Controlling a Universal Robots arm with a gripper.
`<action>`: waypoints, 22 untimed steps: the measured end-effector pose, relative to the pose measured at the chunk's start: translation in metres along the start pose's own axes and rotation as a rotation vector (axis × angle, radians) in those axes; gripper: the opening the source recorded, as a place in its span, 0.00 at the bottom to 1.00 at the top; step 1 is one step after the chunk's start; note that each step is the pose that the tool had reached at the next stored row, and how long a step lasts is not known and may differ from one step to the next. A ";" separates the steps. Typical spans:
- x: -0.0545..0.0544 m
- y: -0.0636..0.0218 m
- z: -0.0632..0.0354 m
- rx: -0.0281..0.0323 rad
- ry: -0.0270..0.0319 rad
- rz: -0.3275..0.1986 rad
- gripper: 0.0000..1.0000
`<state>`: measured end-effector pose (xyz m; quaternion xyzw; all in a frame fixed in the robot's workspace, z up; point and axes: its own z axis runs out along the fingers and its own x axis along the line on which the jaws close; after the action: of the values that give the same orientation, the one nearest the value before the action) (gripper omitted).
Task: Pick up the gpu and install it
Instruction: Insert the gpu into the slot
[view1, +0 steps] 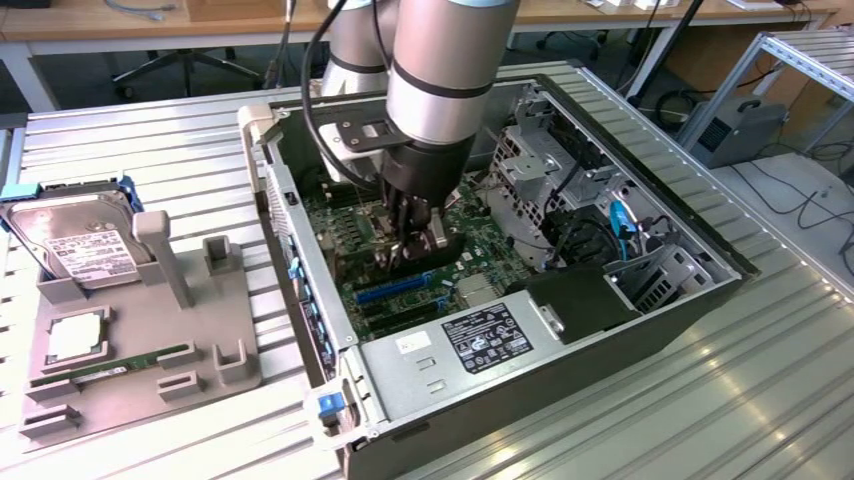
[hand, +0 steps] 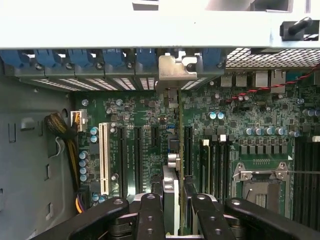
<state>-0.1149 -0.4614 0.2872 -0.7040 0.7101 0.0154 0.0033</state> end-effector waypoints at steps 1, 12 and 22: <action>0.000 0.0001 0.0009 0.0000 0.0000 0.000 0.27; -0.003 0.0065 0.0087 0.0002 0.0009 0.003 0.27; -0.003 0.0076 0.0103 0.0000 0.0010 0.003 0.27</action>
<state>-0.1227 -0.4584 0.2770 -0.7029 0.7111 0.0151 0.0029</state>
